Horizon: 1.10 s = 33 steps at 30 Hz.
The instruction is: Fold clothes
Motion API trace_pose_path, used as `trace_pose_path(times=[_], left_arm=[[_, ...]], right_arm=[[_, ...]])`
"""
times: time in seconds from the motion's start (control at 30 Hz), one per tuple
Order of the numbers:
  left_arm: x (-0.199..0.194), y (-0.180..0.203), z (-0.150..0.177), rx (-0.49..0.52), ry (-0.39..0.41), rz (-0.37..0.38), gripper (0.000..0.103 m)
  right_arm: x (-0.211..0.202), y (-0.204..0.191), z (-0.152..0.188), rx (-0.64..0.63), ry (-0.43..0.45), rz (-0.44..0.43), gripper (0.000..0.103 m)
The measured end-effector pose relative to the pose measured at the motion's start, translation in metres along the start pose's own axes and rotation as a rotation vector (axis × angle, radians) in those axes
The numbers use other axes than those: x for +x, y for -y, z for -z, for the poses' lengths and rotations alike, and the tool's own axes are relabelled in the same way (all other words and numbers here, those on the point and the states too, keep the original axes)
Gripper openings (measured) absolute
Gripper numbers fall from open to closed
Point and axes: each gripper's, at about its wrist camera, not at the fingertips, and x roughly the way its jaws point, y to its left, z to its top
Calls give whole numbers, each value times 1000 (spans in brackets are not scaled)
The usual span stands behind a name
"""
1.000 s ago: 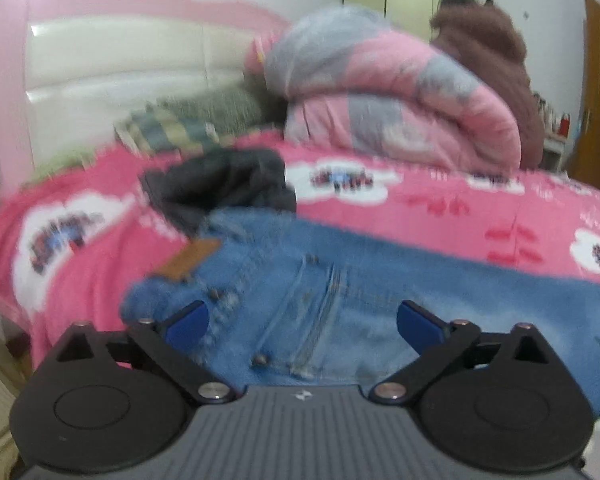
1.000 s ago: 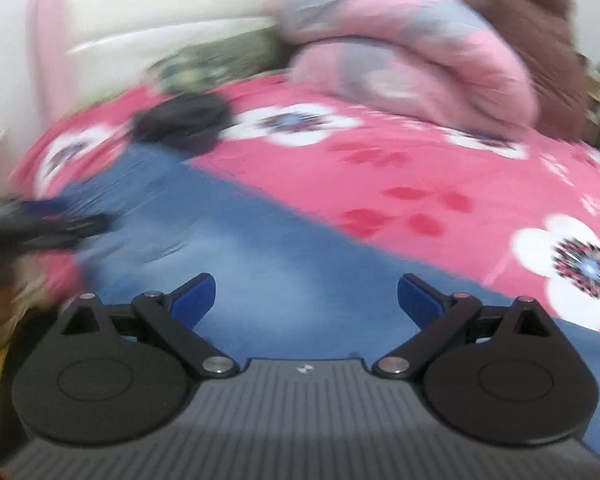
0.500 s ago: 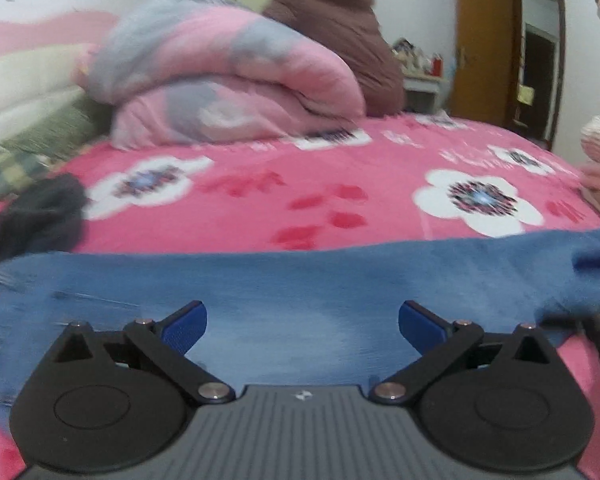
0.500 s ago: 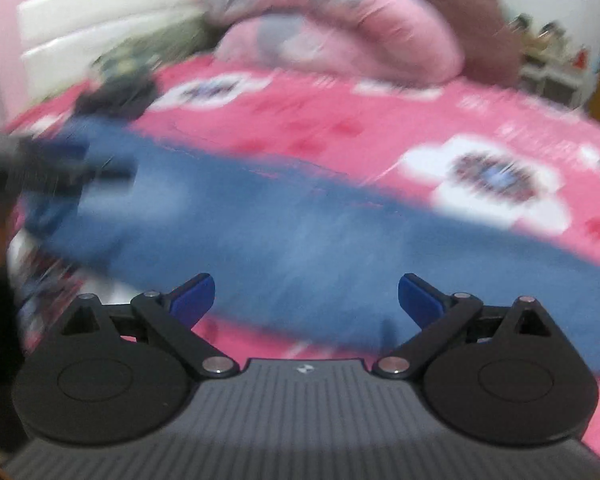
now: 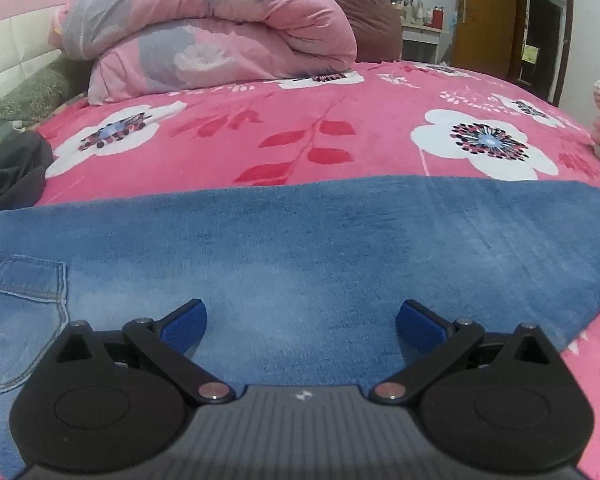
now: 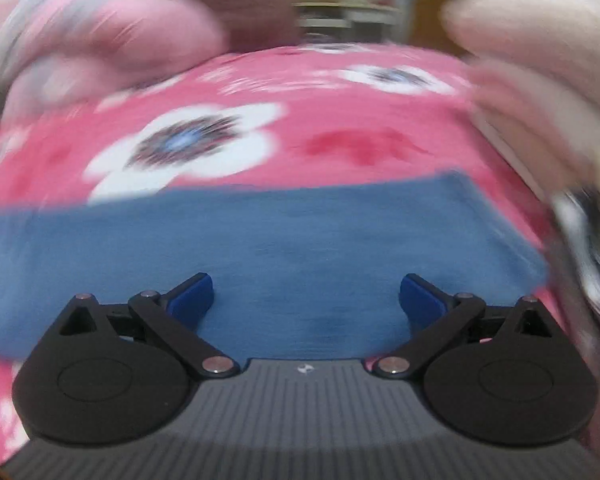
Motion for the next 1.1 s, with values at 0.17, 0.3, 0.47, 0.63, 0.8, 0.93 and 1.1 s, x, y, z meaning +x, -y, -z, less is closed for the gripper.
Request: trace_pose_path(times=[0.17,0.3,0.47,0.63,0.8,0.93,1.1], left_arm=[[2,2,-3,-5,-6,-12,103],[2,2,-5,-6,-21,-12,103],[2,4,-6,-17,-28,-31,103],[-1,5,-11,-34,-56,-44,103],[-14,11,-15,-21,-35,-80,103],[-21,22,-21,15,4,-63,103],[-13,36,-24,50,-4,-58,103]], right_arm=[[11,-3,-14,-29,33,-85,100],[41,32,-27,62,-4,21,100],[29,61,-38,189,81,93,97],[14,18,-14,46,43,-27,98],[7,7,9,12,0,33,100],[-15,6,24,51,-7,40,102],[-41,-5,22,74,44,1,101]])
